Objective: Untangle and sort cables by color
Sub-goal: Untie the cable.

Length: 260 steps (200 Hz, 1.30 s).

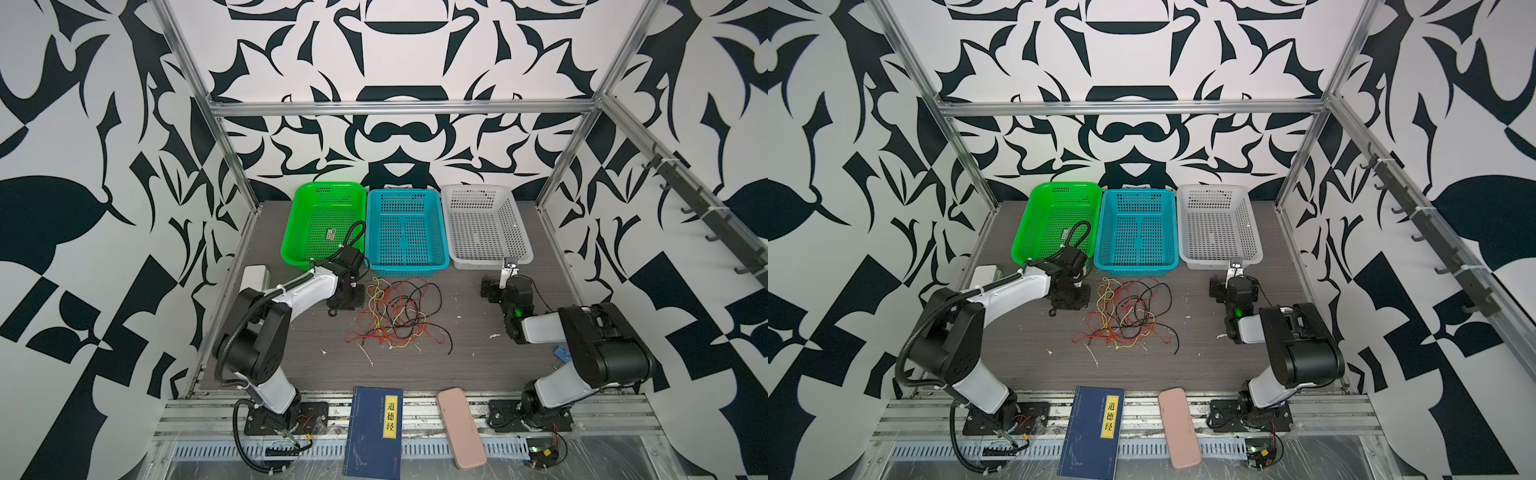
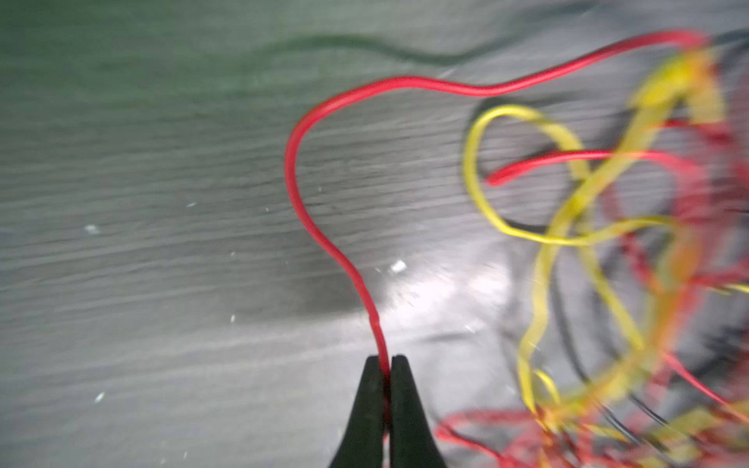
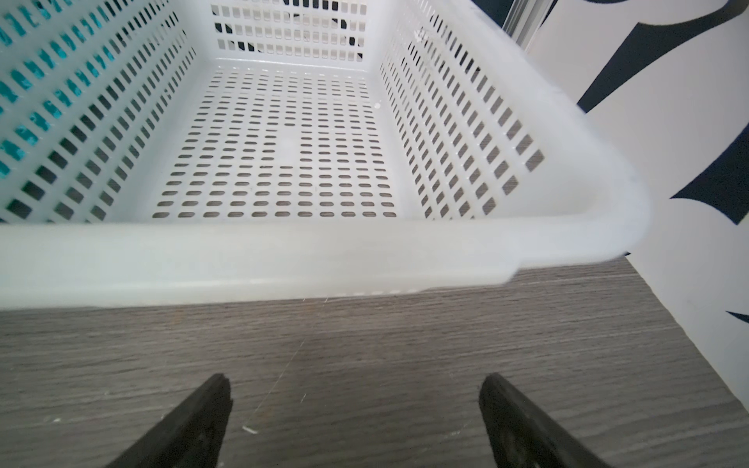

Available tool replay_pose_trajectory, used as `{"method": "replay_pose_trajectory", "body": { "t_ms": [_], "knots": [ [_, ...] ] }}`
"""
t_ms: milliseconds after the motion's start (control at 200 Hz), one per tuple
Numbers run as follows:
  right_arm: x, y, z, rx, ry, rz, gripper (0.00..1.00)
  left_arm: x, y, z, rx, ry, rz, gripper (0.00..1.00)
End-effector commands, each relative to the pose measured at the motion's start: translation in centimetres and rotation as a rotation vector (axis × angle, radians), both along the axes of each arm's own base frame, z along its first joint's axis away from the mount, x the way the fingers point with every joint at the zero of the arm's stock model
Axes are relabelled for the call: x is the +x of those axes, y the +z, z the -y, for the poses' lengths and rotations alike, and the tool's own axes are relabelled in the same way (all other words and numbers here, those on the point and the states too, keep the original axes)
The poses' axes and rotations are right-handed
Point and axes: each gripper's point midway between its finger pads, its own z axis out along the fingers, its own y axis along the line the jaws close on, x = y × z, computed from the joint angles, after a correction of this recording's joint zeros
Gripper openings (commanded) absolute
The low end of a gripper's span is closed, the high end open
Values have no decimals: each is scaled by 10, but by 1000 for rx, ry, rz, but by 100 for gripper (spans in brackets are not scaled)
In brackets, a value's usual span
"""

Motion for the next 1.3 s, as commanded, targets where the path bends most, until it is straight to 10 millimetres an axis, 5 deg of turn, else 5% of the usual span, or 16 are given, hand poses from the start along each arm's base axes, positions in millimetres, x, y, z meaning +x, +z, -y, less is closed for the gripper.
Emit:
{"method": "replay_pose_trajectory", "body": {
  "t_ms": [0, 400, 535, 705, 935, 1105, 1296],
  "knots": [
    [11, 20, 3, 5, -20, 69, 100, -9, 34, 10, -84, -33, 38, 0],
    [4, 57, -4, 51, 3, 10, 100, -22, 142, 25, -267, -97, 196, 0],
    [3, 94, -23, 228, 61, 71, 100, -26, 174, 28, -309, -120, 254, 0],
    [-19, 144, -92, 396, 437, 66, 87, -26, 212, 36, -352, -153, 320, 0],
    [-66, 193, -190, 402, 875, -3, 85, -20, 249, 46, -384, -188, 389, 0],
    [-86, 211, -259, 449, 1133, -44, 79, -17, 254, 59, -392, -215, 386, 0],
    [-80, 216, -298, 456, 1217, -31, 74, -18, 262, 58, -395, -214, 402, 0]
  ]
}}
